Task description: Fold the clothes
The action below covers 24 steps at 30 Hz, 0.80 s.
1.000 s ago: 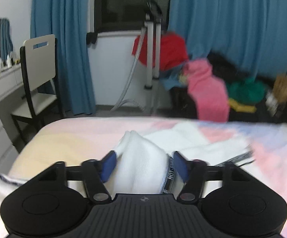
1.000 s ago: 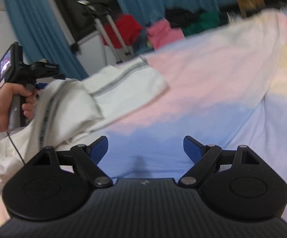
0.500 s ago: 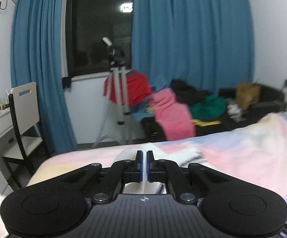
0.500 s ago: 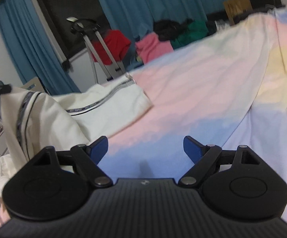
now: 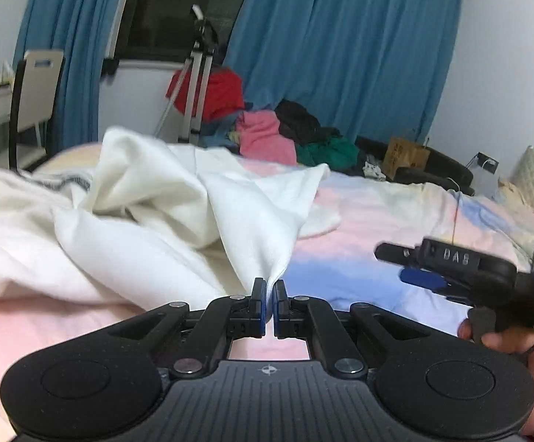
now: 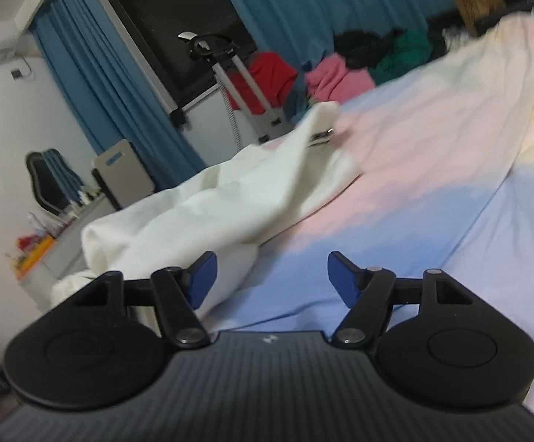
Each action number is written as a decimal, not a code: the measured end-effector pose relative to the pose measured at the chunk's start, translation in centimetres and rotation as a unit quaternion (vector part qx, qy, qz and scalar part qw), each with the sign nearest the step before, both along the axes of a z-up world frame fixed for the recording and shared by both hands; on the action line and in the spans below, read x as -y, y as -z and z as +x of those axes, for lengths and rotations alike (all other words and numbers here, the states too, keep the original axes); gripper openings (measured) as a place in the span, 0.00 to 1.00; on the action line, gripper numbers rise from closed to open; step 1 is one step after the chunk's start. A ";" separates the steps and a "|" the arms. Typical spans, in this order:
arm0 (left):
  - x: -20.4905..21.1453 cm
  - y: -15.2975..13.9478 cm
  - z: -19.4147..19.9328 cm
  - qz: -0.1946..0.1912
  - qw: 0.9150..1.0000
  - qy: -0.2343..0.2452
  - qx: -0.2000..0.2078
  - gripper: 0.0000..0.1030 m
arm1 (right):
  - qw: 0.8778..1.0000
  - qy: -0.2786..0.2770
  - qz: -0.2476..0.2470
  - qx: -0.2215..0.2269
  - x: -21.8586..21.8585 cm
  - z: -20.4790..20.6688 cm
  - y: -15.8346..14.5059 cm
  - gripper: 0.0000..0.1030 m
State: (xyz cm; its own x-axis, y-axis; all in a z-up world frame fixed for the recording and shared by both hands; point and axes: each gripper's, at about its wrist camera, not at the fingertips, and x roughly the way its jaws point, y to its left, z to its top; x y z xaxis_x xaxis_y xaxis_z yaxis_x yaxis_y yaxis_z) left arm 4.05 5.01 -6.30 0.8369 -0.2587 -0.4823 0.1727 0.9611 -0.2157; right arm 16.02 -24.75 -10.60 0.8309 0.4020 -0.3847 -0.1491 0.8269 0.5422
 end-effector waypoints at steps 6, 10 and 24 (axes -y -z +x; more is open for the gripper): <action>-1.0 0.9 1.2 -0.062 0.997 -0.022 0.045 0.04 | 0.998 0.001 0.046 -0.034 -0.9 7.2 -0.4 0.69; -2.9 1.3 1.4 -0.114 0.993 -0.020 0.037 0.04 | 0.995 0.030 0.050 -0.076 -1.7 14.4 0.8 0.69; -11.1 5.2 7.7 -0.267 0.957 -0.096 0.054 0.04 | 0.984 0.157 0.005 -0.085 -4.5 26.8 4.2 0.12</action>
State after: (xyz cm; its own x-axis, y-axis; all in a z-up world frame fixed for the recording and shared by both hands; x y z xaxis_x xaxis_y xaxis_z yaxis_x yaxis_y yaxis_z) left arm 11.78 16.13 -11.50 0.9313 -0.2804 -0.2326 0.0520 0.7344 -0.6768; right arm 42.81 -20.29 -14.77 0.8390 0.1396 -0.5259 0.2065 0.8126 0.5451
